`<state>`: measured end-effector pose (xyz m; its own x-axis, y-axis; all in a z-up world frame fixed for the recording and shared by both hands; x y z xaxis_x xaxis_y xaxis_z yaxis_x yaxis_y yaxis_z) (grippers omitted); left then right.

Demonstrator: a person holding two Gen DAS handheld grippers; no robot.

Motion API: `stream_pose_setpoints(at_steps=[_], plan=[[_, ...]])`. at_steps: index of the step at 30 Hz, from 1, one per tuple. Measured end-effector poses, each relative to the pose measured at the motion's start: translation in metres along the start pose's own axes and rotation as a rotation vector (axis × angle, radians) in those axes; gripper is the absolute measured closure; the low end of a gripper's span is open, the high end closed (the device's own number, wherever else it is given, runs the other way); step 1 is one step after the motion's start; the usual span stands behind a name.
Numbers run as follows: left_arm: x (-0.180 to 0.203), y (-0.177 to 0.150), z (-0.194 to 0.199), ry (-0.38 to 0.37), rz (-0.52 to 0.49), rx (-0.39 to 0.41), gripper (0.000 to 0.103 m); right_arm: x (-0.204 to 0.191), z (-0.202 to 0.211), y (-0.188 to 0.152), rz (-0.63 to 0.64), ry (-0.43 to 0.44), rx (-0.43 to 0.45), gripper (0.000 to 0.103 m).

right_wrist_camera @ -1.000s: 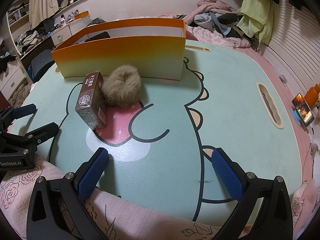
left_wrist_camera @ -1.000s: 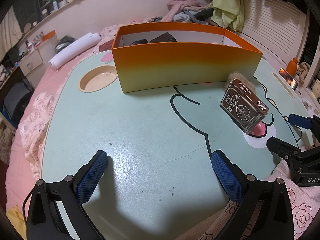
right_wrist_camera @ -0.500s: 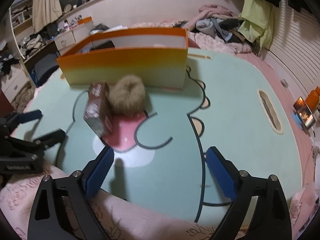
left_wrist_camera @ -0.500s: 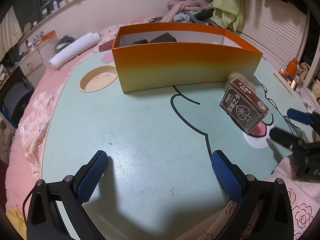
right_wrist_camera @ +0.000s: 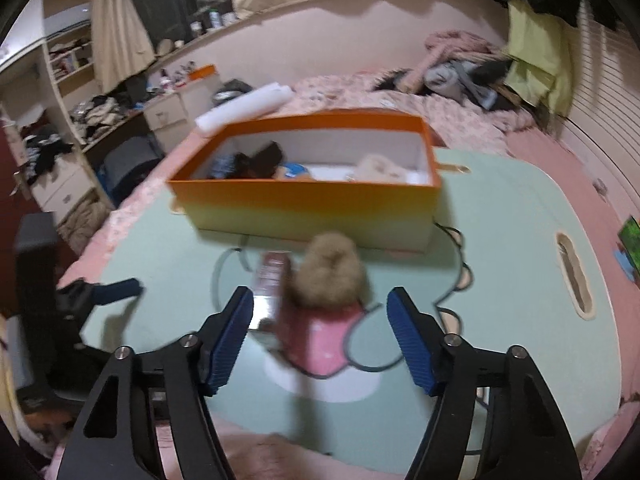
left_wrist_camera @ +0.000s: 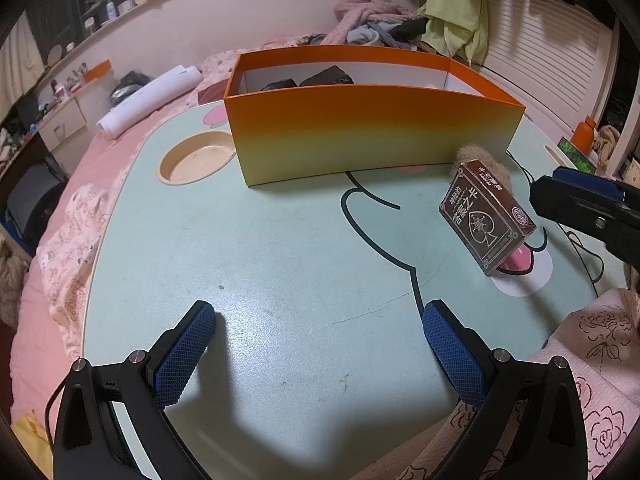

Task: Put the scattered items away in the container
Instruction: 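Reach the right gripper to the brown printed card box and grasp it, then lift the card box while the left gripper grasps the brown fluffy pompom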

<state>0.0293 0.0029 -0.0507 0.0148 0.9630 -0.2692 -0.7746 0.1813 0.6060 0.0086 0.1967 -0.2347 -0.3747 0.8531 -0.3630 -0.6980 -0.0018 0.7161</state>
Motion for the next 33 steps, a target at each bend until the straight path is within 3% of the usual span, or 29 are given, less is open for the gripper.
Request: stream_pose_setpoints(at_steps=[2, 5, 7, 8, 18, 23, 25, 28, 33], plan=[[0.0, 0.0, 0.0, 0.0, 0.0, 0.0, 0.0, -0.011, -0.004, 0.001, 0.033, 0.036, -0.022, 0.041], [0.0, 0.0, 0.0, 0.0, 0.0, 0.0, 0.0, -0.024, -0.022, -0.006, 0.097, 0.016, -0.103, 0.054], [0.0, 0.0, 0.0, 0.0, 0.0, 0.0, 0.0, -0.027, -0.036, -0.014, 0.11, 0.019, -0.171, 0.082], [0.0, 0.0, 0.0, 0.0, 0.001, 0.001, 0.0, -0.027, -0.039, -0.016, 0.113, 0.018, -0.185, 0.083], [0.001, 0.0, 0.001, -0.002, -0.003, 0.0, 0.0, -0.024, 0.008, -0.01, 0.075, 0.087, 0.008, 0.083], [0.009, 0.015, 0.02, -0.037, -0.031, 0.073, 0.0, -0.001, 0.027, -0.007, 0.018, 0.026, 0.069, 0.083], [0.018, 0.025, 0.028, -0.086, -0.047, 0.091, 0.0, 0.01, 0.036, -0.003, -0.009, 0.001, 0.097, 0.083], [0.035, 0.039, 0.032, -0.147, -0.072, 0.073, 0.0, 0.032, 0.052, 0.005, -0.057, -0.058, 0.142, 0.083], [0.069, 0.064, 0.032, -0.147, -0.157, 0.075, 0.005, 0.055, 0.067, 0.011, -0.108, -0.109, 0.176, 0.083]])
Point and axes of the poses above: each gripper's, at about its wrist camera, not at the fingertips, and z roughly against the way its jaws point, x to its right, y to its top, the point moved 5 cm from there along -z, roughly the way its jaws point, and after that the axes turned 15 degrees about y, right-handed, at the moved point
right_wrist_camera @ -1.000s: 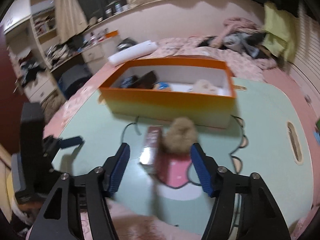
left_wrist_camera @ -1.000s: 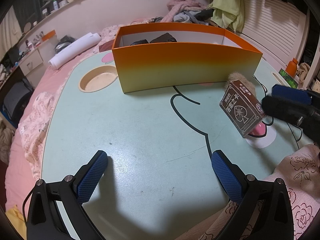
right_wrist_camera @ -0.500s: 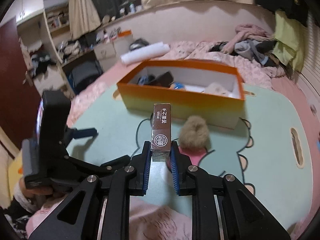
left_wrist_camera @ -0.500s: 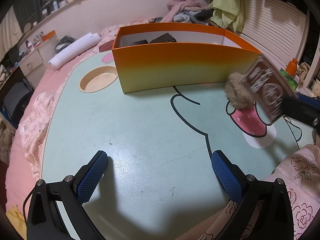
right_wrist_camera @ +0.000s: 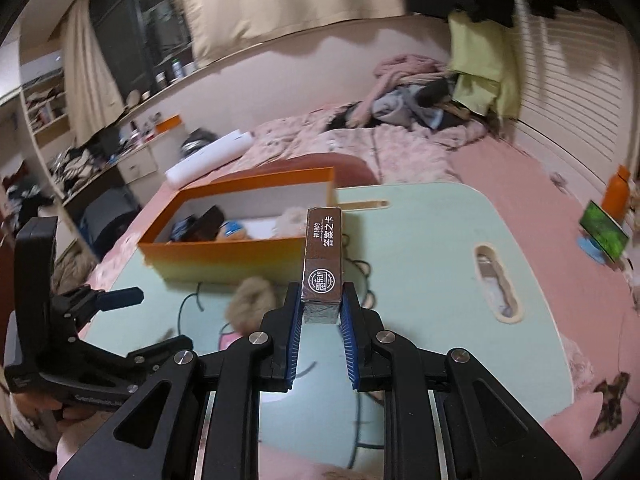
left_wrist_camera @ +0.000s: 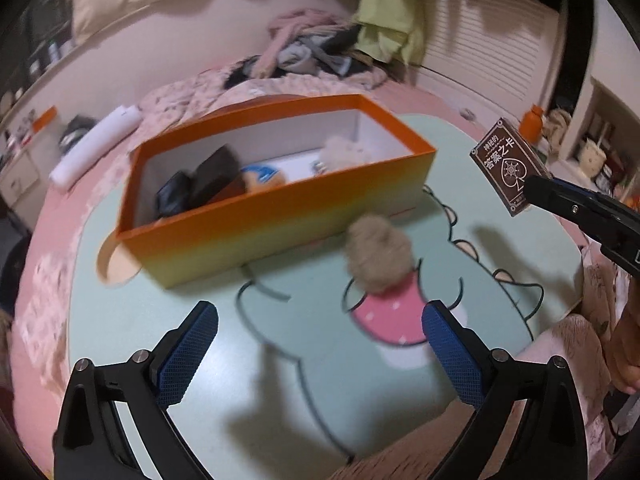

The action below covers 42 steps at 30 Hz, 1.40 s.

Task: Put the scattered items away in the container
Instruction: 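Lift the card box while the left gripper grasps the brown fluffy pompom, then lower card box and brown pompom into the orange box, opening both grippers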

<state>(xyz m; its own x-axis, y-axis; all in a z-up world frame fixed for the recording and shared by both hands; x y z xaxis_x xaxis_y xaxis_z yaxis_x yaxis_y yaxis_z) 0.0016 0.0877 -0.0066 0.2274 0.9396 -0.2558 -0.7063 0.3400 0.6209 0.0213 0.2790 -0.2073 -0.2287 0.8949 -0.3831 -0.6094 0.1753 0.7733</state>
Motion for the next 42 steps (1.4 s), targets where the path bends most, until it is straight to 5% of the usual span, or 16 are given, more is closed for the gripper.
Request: stream_pose_setpoints(at_steps=[7, 10, 11, 12, 13, 26, 34, 42], plan=[[0.041, 0.029, -0.02, -0.004, -0.092, -0.019, 0.012, 0.017, 0.002, 0.002, -0.035, -0.019, 0.003, 0.083], [0.049, 0.029, -0.036, 0.004, -0.117, -0.07, 0.025, 0.017, 0.002, 0.0, -0.036, -0.017, -0.001, 0.083], [0.051, 0.028, -0.04, 0.004, -0.118, -0.086, 0.039, 0.017, 0.001, -0.001, -0.037, -0.016, -0.001, 0.083], [0.051, 0.026, -0.046, 0.002, -0.114, -0.108, 0.063, 0.017, 0.001, -0.001, -0.038, -0.014, -0.002, 0.083], [0.05, 0.025, -0.05, -0.007, -0.104, -0.125, 0.071, 0.017, 0.002, -0.002, -0.039, -0.013, -0.003, 0.083], [-0.011, 0.027, -0.002, -0.092, 0.072, 0.009, 0.072, 0.006, -0.009, -0.005, -0.026, 0.021, -0.033, 0.083], [-0.057, 0.071, 0.012, -0.013, 0.129, 0.096, 0.072, -0.018, -0.036, 0.018, 0.009, 0.085, -0.061, 0.083], [-0.082, 0.092, -0.025, 0.068, 0.164, 0.071, 0.072, -0.027, -0.08, 0.053, 0.024, 0.08, -0.103, 0.083]])
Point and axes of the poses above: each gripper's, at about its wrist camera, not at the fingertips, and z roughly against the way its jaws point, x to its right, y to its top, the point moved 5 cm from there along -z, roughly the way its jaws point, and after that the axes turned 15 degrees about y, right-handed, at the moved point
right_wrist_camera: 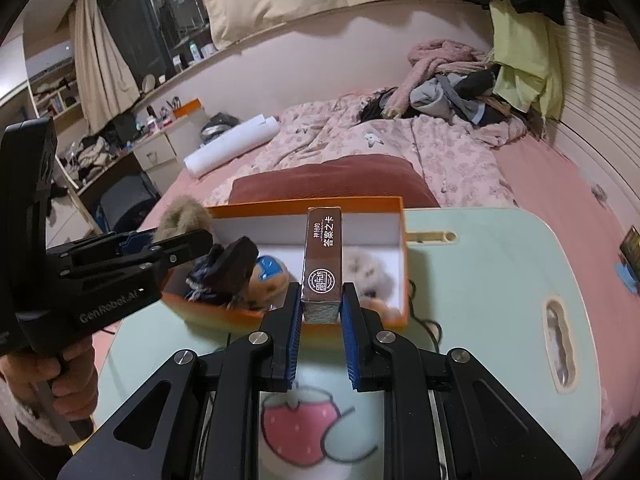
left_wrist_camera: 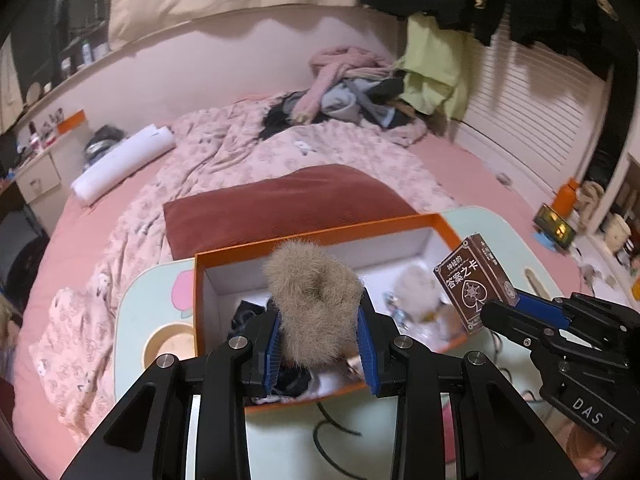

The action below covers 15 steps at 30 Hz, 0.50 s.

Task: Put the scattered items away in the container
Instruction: 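Lower card box and brown pompom into the orange box, opening both grippers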

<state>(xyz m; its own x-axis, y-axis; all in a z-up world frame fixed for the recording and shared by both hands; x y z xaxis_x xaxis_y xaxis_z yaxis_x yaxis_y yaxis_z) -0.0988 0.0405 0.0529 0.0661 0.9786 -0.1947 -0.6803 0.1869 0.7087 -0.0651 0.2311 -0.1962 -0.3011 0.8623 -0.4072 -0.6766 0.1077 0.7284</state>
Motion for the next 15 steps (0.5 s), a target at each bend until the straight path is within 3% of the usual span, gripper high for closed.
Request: stream_pose_setpoints(at_steps=[4, 5, 6, 8, 9, 11, 13, 15], plan=[[0.0, -0.003, -0.015, 0.024, -0.007, -0.01, 0.069, 0.001, -0.021, 0.005, 0.035, -0.052, -0.036, 0.083], [-0.001, -0.004, -0.018, 0.029, -0.002, -0.018, 0.06, 0.002, -0.025, 0.006, 0.041, -0.063, -0.043, 0.083], [-0.003, -0.006, -0.02, 0.029, 0.007, -0.028, 0.044, 0.004, -0.03, 0.008, 0.043, -0.071, -0.054, 0.082], [-0.006, -0.009, -0.021, 0.021, 0.023, -0.031, 0.031, 0.007, -0.037, 0.009, 0.03, -0.087, -0.068, 0.082], [-0.008, -0.01, -0.019, 0.018, 0.028, -0.024, 0.029, 0.008, -0.037, 0.009, 0.018, -0.092, -0.068, 0.081], [-0.01, -0.012, -0.016, 0.024, 0.027, -0.016, 0.027, 0.01, -0.034, 0.009, -0.012, -0.097, -0.058, 0.069], [-0.012, -0.014, -0.011, 0.034, 0.022, -0.008, 0.022, 0.01, -0.029, 0.009, -0.03, -0.096, -0.032, 0.044], [-0.012, -0.016, -0.008, 0.039, 0.019, -0.002, 0.019, 0.01, -0.023, 0.01, -0.033, -0.112, -0.001, 0.038]])
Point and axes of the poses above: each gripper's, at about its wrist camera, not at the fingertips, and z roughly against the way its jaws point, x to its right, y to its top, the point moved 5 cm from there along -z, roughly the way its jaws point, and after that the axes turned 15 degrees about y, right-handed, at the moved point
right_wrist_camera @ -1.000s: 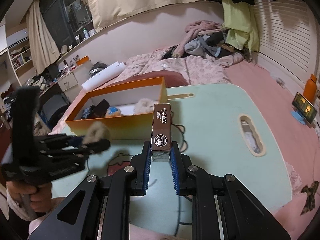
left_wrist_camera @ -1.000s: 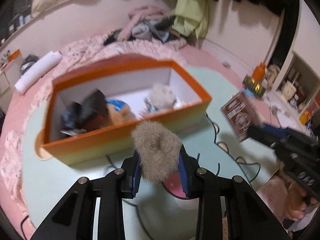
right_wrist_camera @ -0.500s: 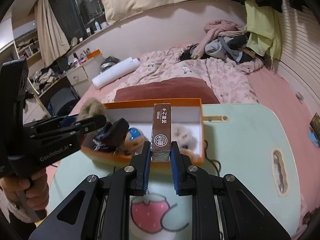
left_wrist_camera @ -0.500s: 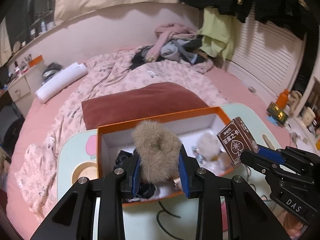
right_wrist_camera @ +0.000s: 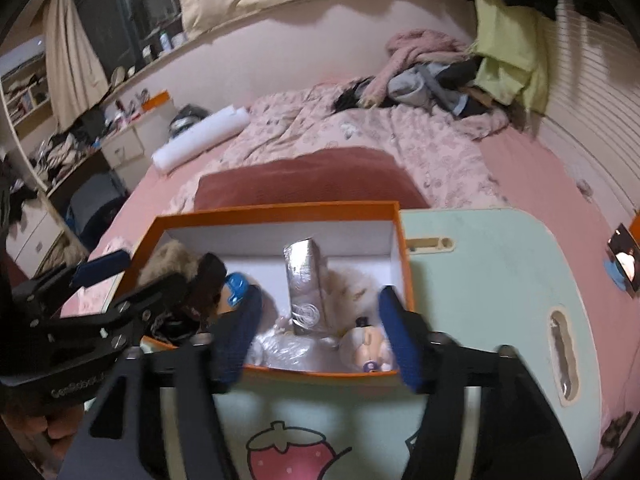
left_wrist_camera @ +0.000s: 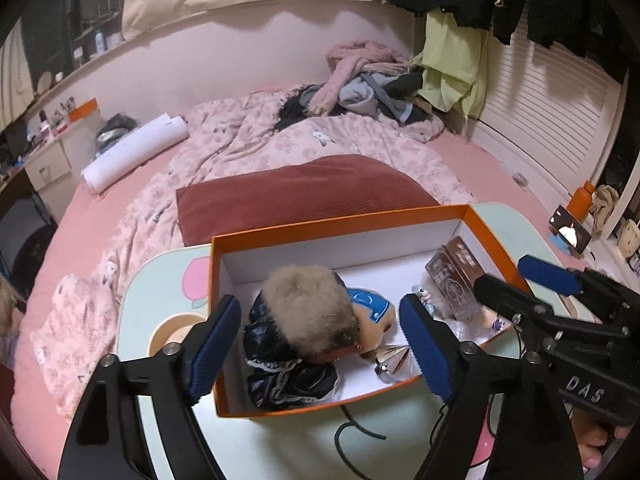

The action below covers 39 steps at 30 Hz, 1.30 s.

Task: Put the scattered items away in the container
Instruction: 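Lower card box and brown pompom into the orange box, opening both grippers, then withdraw both grippers from the box back over the table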

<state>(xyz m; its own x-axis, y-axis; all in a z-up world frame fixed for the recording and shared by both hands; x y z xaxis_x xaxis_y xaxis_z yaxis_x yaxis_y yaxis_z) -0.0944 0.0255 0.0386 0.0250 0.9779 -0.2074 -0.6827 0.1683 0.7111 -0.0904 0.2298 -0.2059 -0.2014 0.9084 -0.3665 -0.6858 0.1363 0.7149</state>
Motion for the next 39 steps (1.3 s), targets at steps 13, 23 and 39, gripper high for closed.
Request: stream_pose_setpoints(at_steps=[13, 23, 39], plan=[[-0.003, -0.034, 0.046, -0.018, -0.002, 0.028, 0.013, -0.012, 0.027, -0.017, -0.008, 0.042, 0.001, 0.038], [0.009, -0.105, 0.046, 0.034, -0.088, -0.026, 0.009, -0.011, 0.034, -0.084, 0.011, 0.003, -0.107, 0.034], [-0.002, -0.133, 0.01, 0.071, -0.017, -0.169, 0.0, -0.001, 0.002, -0.123, 0.072, -0.085, -0.286, 0.01]])
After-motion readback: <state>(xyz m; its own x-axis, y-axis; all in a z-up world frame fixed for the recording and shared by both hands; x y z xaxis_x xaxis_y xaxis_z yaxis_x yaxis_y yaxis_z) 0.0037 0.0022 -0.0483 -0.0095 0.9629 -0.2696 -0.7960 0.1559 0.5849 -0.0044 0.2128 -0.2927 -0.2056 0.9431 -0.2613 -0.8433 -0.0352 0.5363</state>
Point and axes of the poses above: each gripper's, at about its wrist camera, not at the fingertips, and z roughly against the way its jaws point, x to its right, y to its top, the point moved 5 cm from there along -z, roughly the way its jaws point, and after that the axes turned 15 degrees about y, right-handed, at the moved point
